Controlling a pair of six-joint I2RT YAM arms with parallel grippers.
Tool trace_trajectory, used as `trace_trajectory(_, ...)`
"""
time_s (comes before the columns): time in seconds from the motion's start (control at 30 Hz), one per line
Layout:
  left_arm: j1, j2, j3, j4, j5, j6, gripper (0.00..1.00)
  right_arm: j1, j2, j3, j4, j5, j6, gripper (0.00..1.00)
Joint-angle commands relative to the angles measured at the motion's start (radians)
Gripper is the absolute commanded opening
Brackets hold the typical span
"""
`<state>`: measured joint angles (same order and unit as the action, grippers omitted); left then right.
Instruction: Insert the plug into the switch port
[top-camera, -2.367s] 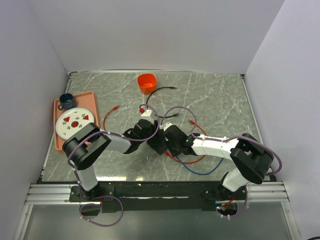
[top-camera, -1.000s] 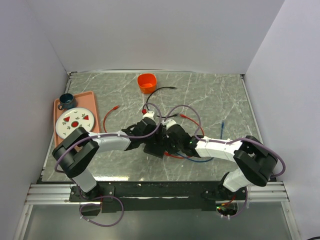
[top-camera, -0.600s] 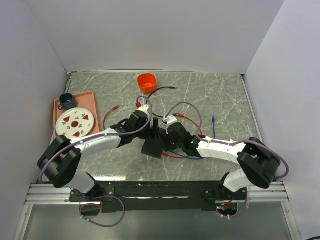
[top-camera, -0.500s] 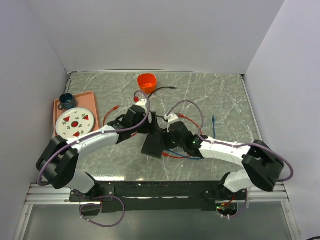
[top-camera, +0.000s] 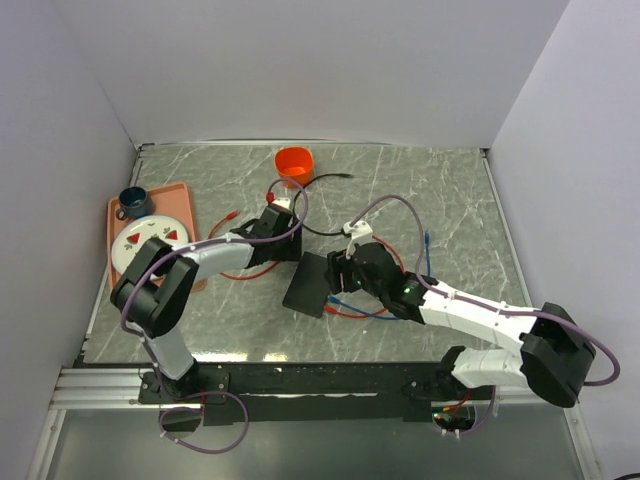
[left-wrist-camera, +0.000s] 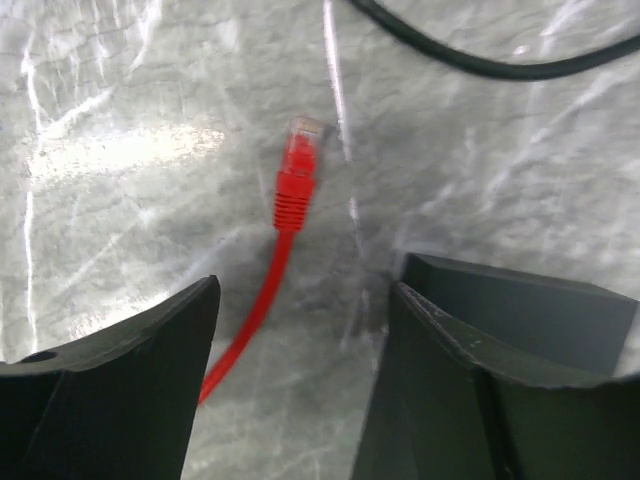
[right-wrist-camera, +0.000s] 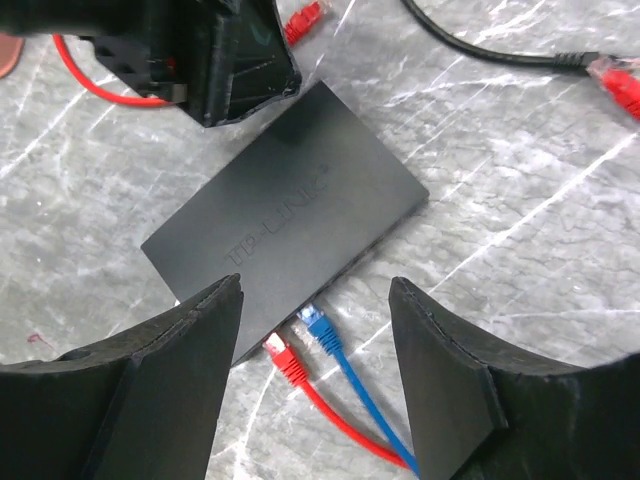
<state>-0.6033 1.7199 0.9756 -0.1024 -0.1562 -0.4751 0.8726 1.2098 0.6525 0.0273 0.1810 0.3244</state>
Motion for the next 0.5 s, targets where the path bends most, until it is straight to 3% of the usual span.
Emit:
trace_trajectory(0.0, 0.0, 0.044, 0.058, 0.009, -0.049, 0.012, 0.72, -0.003, -0.061, -0.019, 0.003, 0.038, 0.002, 0.69)
trace_trajectory(0.13, 0.002, 0.113, 0.09, -0.002, -0.071, 0.018, 0.65, -0.004, -0.07, -0.025, -0.004, 0.041, -0.001, 0.7)
trace_trajectory(0.23, 0.002, 0.153, 0.109, -0.013, -0.078, 0.023, 0.48, -0.006, -0.079, -0.031, -0.006, 0.045, 0.001, 0.71)
trace_trajectory(0.27, 0.0, 0.161, 0.109, -0.011, -0.085, 0.023, 0.36, -0.007, -0.081, -0.034, -0.006, 0.046, -0.001, 0.71)
trace_trajectory(0.33, 0.0, 0.181, 0.107, -0.011, -0.079, 0.026, 0.24, -0.009, -0.093, -0.036, -0.003, 0.043, 0.001, 0.72)
trace_trajectory(0.37, 0.002, 0.187, 0.106, -0.01, -0.082, 0.026, 0.12, -0.009, -0.096, -0.037, -0.003, 0.041, 0.001, 0.72)
trace_trajectory(0.43, 0.0, 0.193, 0.097, -0.003, -0.079, 0.024, 0.01, -0.011, -0.107, -0.037, -0.001, 0.034, 0.002, 0.73)
trace_trajectory(0.47, 0.002, 0.19, 0.092, 0.0, -0.08, 0.024, 0.01, -0.011, -0.108, -0.039, 0.0, 0.029, 0.002, 0.73)
